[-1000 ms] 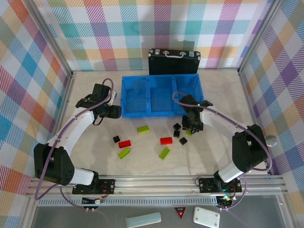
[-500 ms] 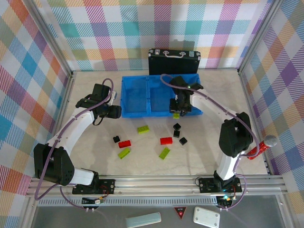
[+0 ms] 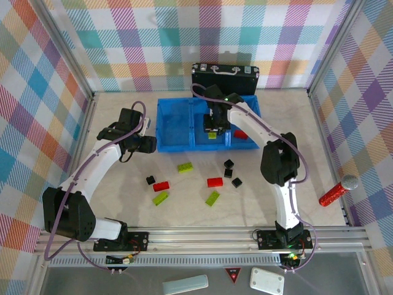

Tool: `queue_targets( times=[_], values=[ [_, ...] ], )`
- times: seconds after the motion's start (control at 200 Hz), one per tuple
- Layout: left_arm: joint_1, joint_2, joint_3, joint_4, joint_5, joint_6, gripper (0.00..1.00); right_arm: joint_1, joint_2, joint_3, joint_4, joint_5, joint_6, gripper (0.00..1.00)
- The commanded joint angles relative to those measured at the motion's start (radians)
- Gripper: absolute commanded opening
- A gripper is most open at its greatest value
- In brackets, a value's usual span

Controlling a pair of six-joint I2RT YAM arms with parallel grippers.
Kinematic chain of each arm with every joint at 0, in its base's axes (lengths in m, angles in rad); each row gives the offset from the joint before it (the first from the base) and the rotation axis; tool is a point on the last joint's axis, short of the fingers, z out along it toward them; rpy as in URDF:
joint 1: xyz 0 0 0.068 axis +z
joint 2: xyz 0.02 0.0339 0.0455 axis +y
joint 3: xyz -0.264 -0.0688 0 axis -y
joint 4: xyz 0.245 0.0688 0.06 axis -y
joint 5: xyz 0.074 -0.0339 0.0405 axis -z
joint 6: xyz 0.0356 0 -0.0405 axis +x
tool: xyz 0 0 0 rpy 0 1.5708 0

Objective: Sort the legos into containers by color
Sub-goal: Place the lego in the container.

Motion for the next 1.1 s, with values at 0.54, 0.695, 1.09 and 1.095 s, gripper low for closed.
queue_targets(
  times=[0.54, 0.695, 1.09, 1.095],
  values=[
    [0.014, -0.017, 0.012, -0.026, 0.012, 0.007, 0.64, 0.000, 0.312, 0.308, -0.027, 0.038, -0.080, 0.38],
    [0.014, -0.016, 0.013, -0.025, 0.015, 0.007, 0.64, -0.007, 0.339, 0.306, -0.030, 0.042, -0.065, 0.38],
    [0.014, -0.019, 0.013, -0.025, 0.025, 0.007, 0.64, -0.014, 0.362, 0.271, -0.022, 0.080, -0.030, 0.38],
    [0.014, -0.020, 0.013, -0.026, 0.025, 0.007, 0.64, -0.014, 0.362, 0.271, -0.022, 0.080, -0.030, 0.38]
  ],
)
